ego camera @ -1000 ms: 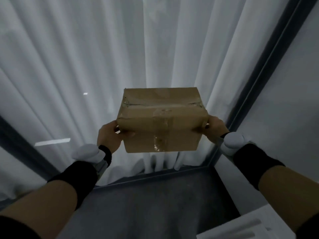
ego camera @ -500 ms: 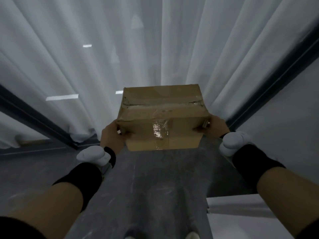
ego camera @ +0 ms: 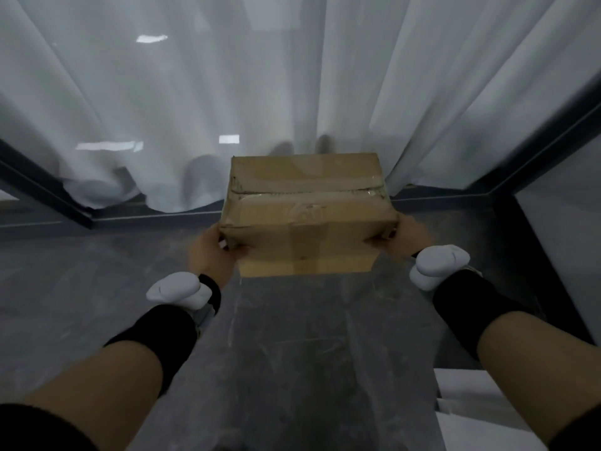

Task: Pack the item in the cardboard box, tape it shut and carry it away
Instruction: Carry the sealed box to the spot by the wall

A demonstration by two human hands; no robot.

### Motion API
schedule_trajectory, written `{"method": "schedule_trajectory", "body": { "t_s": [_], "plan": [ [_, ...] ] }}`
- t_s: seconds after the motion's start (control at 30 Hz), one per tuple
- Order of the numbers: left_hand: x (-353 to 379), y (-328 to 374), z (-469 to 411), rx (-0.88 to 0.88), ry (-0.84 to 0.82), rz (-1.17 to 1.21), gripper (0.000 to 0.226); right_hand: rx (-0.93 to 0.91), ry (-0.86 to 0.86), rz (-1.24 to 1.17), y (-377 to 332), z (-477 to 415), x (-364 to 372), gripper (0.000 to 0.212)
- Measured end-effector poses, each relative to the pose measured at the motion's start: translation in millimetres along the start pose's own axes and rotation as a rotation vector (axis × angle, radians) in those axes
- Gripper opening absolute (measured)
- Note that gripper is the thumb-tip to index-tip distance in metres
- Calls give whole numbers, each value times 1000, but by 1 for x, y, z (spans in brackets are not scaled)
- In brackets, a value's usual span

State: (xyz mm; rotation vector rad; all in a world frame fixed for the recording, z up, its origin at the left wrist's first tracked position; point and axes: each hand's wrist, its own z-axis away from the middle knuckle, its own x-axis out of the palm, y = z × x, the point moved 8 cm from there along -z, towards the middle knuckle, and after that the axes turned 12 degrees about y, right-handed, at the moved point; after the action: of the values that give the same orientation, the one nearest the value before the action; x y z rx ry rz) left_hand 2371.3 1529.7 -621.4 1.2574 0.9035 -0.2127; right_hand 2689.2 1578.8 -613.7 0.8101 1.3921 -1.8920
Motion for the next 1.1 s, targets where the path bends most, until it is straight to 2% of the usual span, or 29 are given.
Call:
{"method": "schedule_trajectory", "body": {
  "t_s": [0.13, 0.33, 0.6, 0.83, 1.1],
  "plan": [
    [55, -52, -5, -12, 15, 41, 33, -8, 3, -60, 40, -23, 58, 54],
    [103, -108, -9, -21, 78, 58, 30, 18, 62, -101, 83, -47, 121, 41],
    [132, -133, -23, 14, 114, 53, 26, 35, 126, -103, 105, -62, 149, 40],
    [150, -150, -29, 21, 88, 51, 25, 71, 166, -83, 121, -65, 161, 49],
    [163, -151, -24, 51, 92, 2, 25, 110, 99, -184, 130, -75, 171, 38]
  ]
}}
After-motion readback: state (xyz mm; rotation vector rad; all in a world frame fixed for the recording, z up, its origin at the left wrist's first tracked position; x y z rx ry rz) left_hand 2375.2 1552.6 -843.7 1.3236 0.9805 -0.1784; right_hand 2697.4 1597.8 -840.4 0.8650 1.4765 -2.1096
